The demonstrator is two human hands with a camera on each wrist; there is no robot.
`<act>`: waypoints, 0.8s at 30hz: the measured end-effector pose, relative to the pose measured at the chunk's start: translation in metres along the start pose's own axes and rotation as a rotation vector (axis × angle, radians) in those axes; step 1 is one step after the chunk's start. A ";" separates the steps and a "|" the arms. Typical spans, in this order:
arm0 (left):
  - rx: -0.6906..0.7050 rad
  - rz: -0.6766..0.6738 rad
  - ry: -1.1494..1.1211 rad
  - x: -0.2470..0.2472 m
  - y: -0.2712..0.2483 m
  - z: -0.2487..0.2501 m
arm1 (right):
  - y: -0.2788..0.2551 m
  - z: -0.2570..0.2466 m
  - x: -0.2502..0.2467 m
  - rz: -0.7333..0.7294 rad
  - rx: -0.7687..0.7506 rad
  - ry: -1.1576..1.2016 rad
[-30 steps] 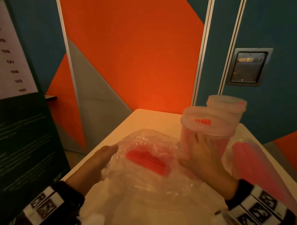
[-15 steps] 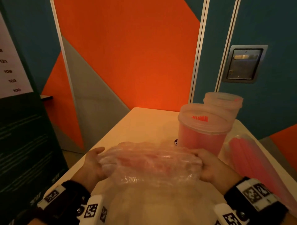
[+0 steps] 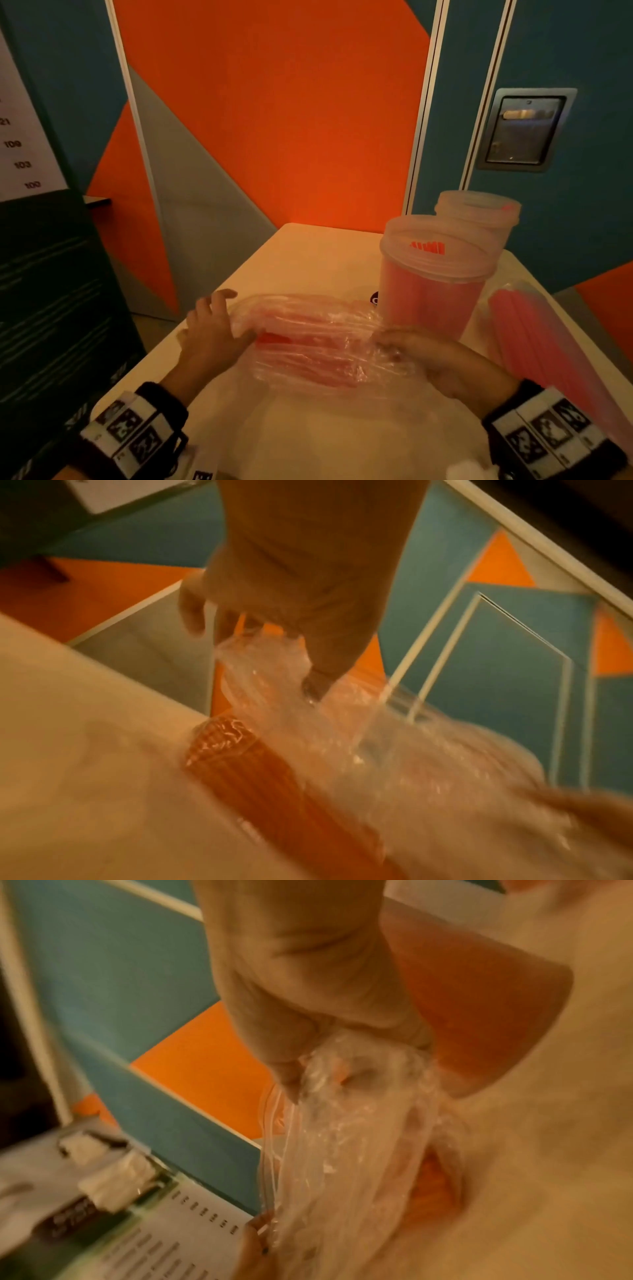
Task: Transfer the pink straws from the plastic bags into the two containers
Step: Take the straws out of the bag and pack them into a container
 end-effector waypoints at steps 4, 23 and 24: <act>0.301 0.174 0.129 -0.018 -0.012 0.031 | 0.001 0.003 0.002 -0.090 0.119 0.261; 0.161 0.017 0.218 0.003 -0.006 0.060 | -0.036 -0.054 0.027 0.031 -0.510 -0.468; 0.165 0.023 0.232 0.002 -0.003 0.059 | -0.034 -0.054 0.021 0.135 -0.490 -0.518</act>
Point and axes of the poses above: each hand's wrist, its own y-axis towards the middle knuckle, its own x-axis out of the palm, z = x × y, the point moved 8 cm from there along y, towards the middle knuckle, and after that the axes turned 9 degrees about x, right-handed, at the moved point
